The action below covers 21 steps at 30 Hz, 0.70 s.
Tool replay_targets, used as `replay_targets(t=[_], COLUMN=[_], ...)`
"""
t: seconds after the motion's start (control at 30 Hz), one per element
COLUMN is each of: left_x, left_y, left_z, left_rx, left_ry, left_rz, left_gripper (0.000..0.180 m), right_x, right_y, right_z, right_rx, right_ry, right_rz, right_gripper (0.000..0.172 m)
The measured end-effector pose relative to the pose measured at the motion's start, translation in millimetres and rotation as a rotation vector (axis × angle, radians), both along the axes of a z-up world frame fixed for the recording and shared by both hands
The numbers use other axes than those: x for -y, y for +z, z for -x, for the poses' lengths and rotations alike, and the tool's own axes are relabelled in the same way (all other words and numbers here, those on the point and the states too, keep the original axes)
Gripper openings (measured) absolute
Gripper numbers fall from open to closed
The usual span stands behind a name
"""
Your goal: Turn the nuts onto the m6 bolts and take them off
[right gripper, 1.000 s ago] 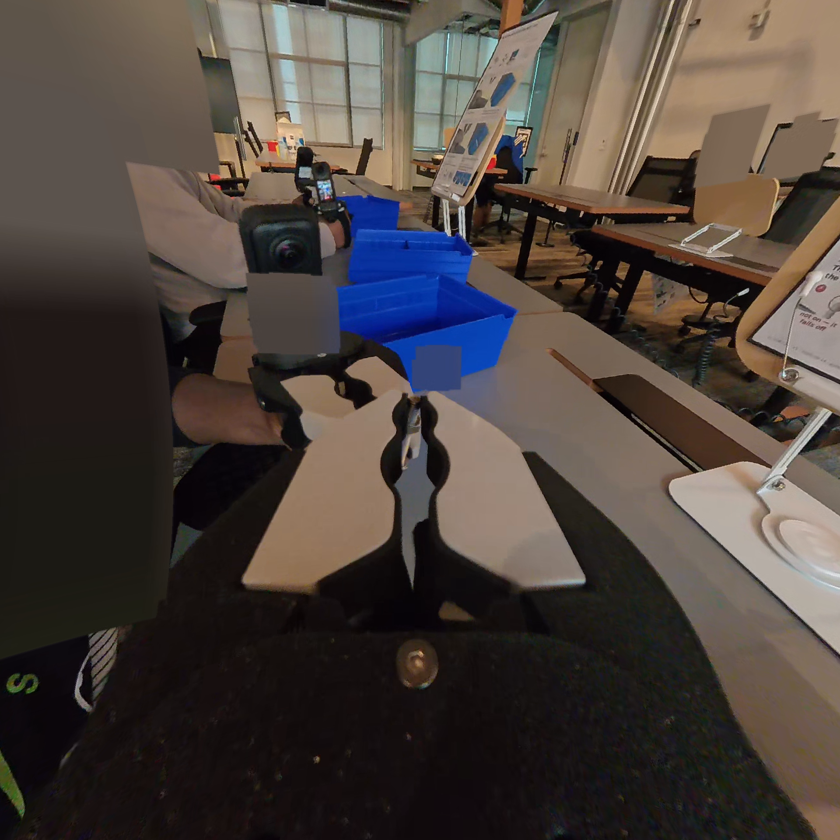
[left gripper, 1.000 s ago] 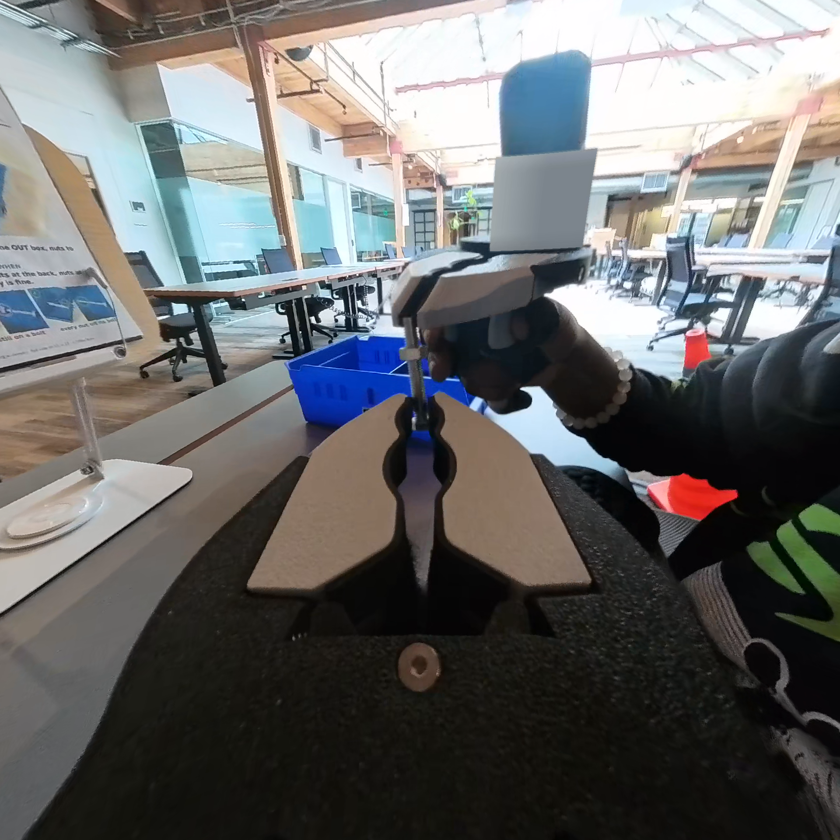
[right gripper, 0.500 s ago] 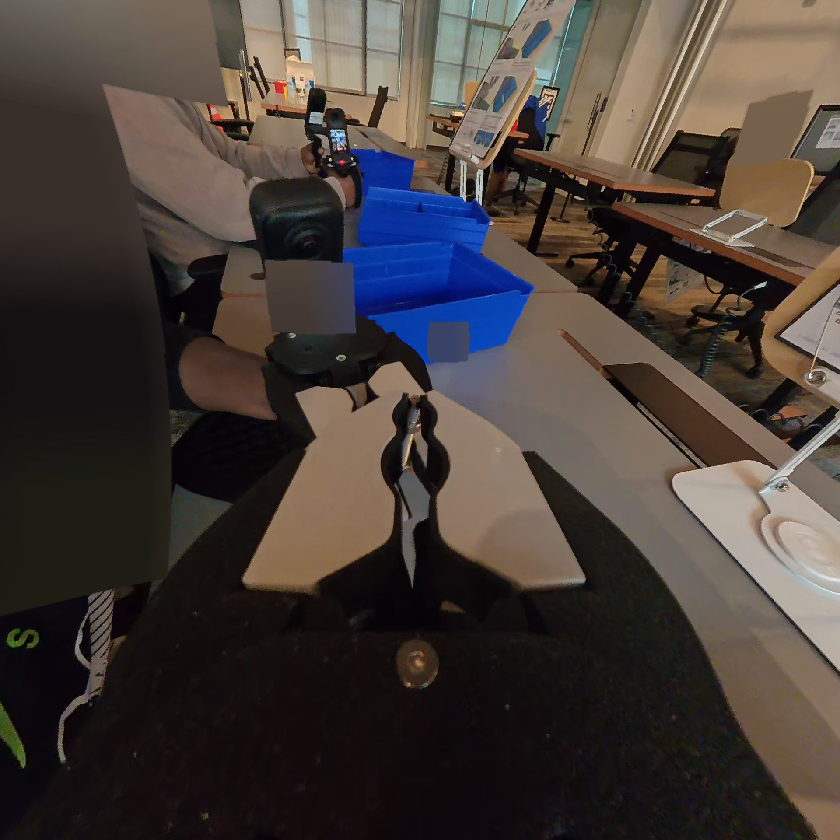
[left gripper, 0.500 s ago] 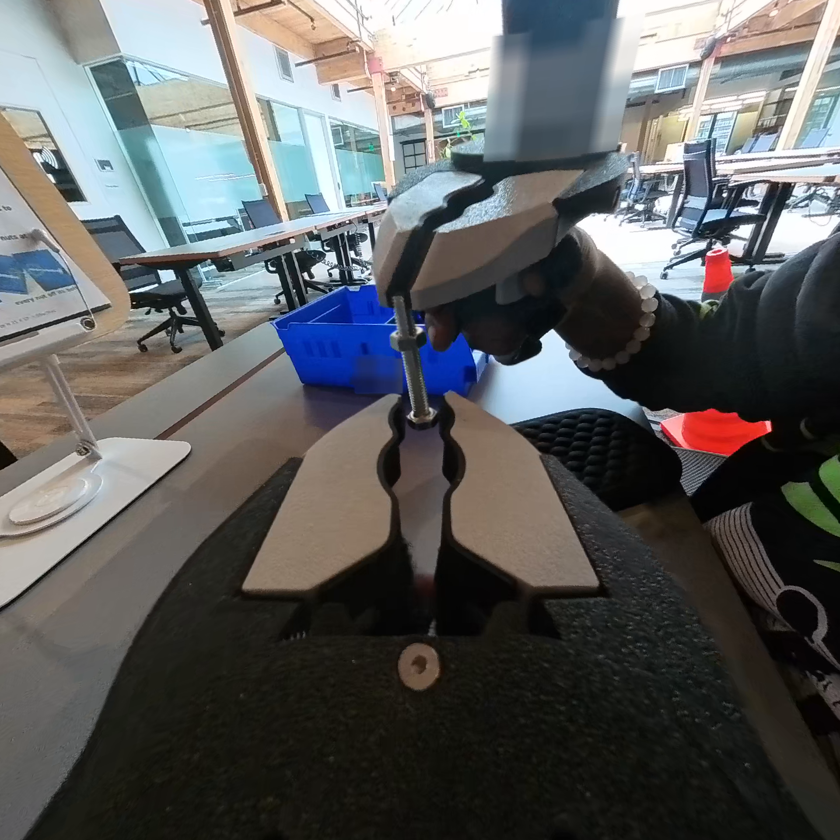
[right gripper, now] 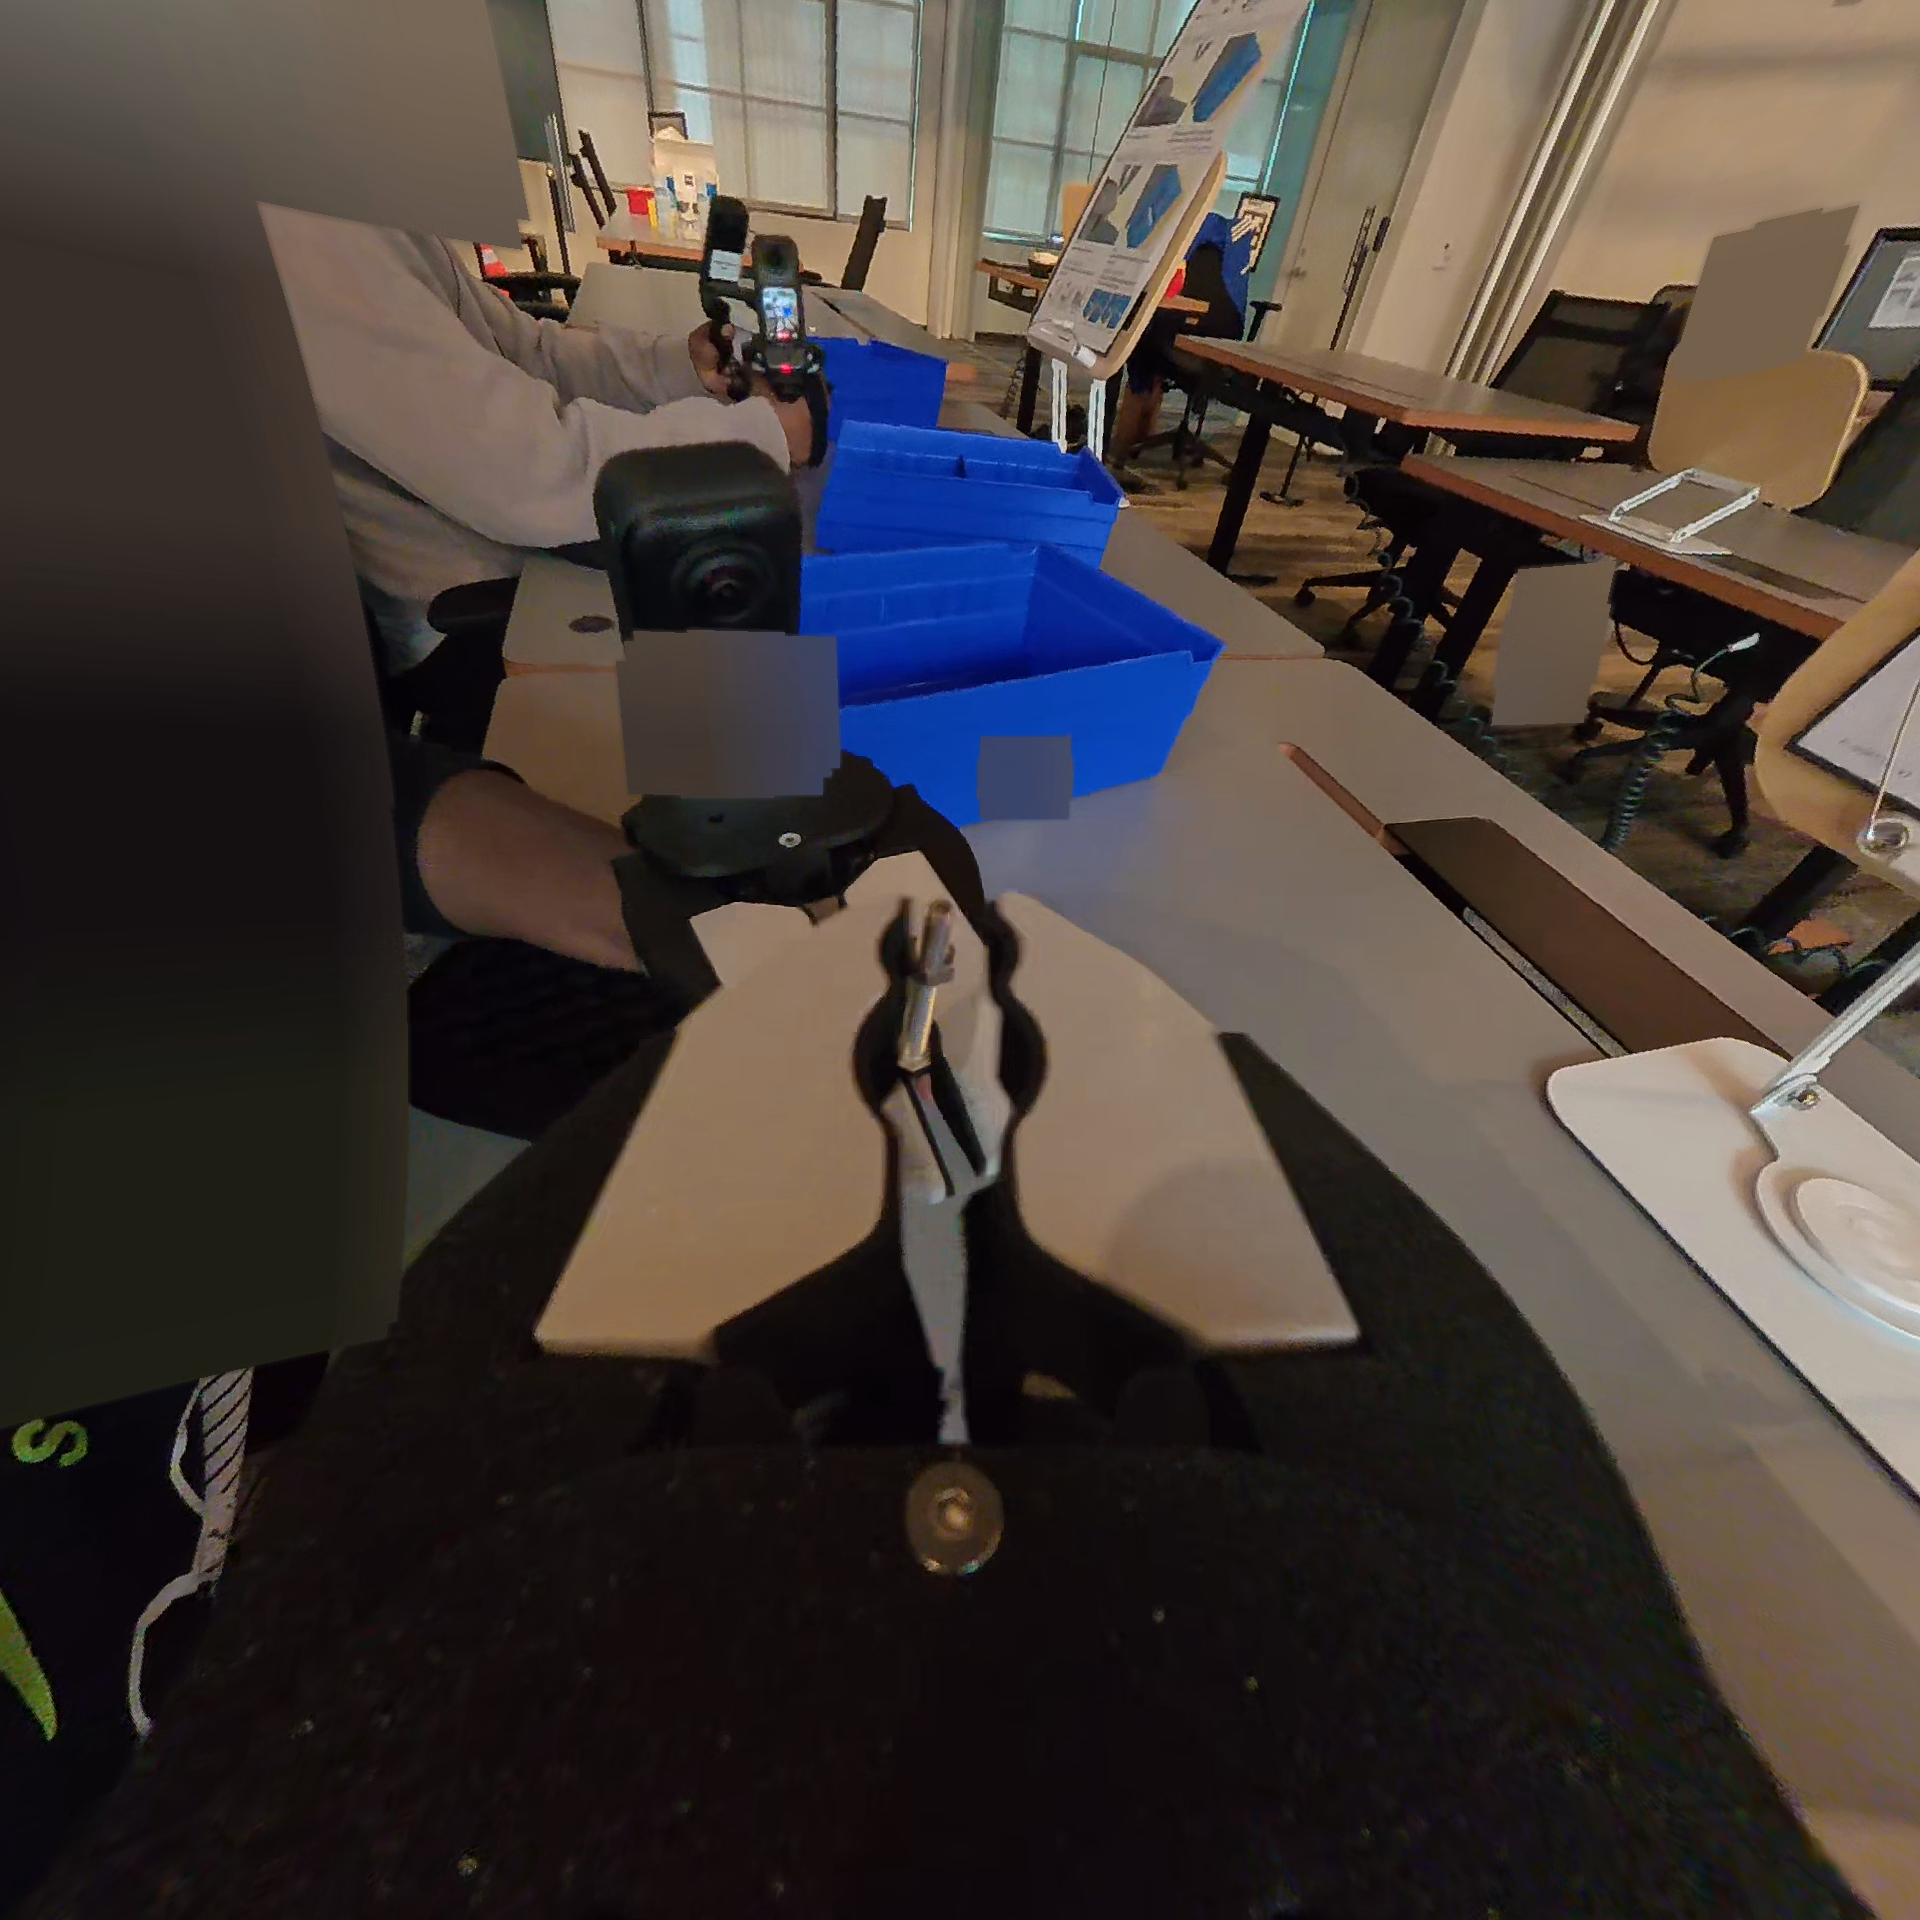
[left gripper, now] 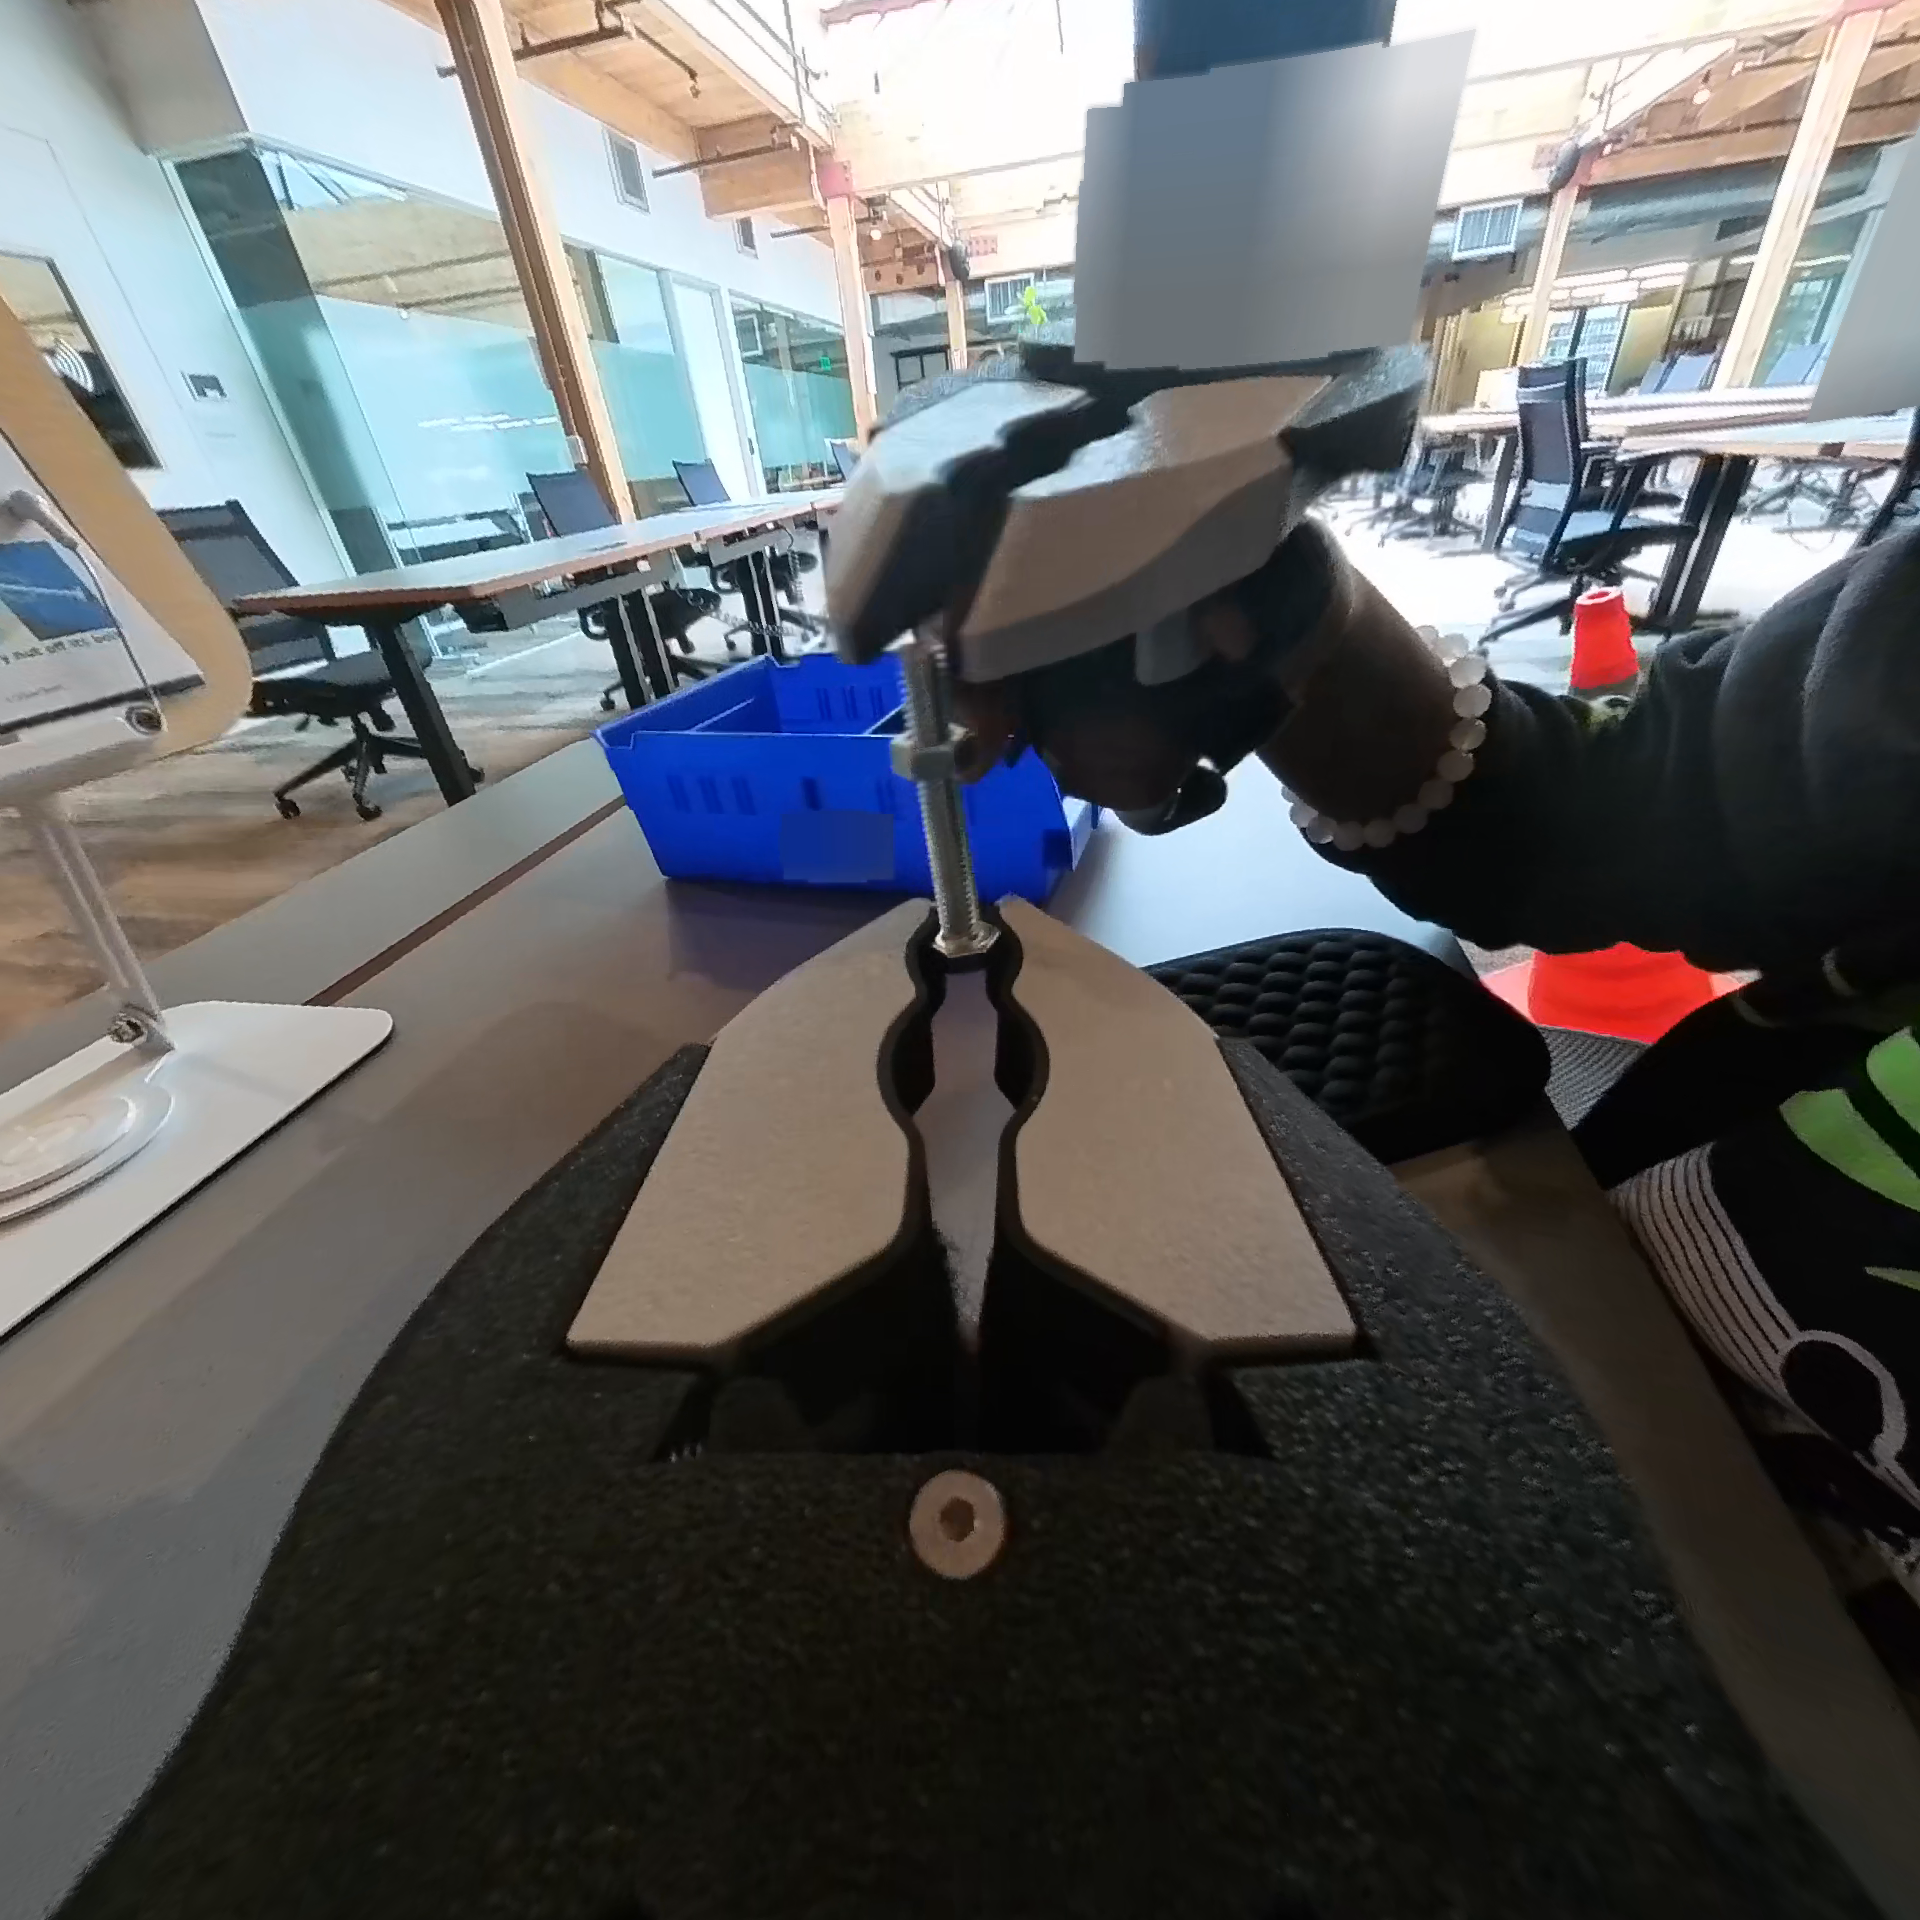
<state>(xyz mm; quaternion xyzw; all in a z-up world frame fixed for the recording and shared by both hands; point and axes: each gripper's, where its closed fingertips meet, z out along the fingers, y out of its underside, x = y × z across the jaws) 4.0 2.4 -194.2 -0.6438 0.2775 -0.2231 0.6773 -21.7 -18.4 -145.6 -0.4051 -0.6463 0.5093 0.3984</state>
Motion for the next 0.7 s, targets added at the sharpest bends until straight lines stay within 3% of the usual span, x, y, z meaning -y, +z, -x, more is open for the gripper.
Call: replay_targets(t=[0.1,0.2,0.43,0.7], left_x=[-5.0,-8.4,-9.5,-8.2], left_y=[-9.6,-23.0,-49.6,-46.1], left_z=[1.7,0.2,-5.8,-1.9], left_rx=[0.002,-0.003,0.006,0.102], left_ry=[0.025,0.020,-0.049,-0.116], left_rz=[-0.019,-0.035,-0.021,0.004], left_gripper=[0.006,0.006,0.006,0.006], right_x=[-3.3,-3.1,-10.4,-19.1], right_y=[-7.9,-31.0,-54.4,-62.0], right_z=[-1.6,-0.3,5.0,1.1], right_rx=[-0.019,0.015,-0.012,-0.103], right_ry=[0.007,0.029,0.010,-0.010], right_rz=[0.043,0.077,0.085,0.072], right_gripper=[0.053,0.069,0.061,0.050])
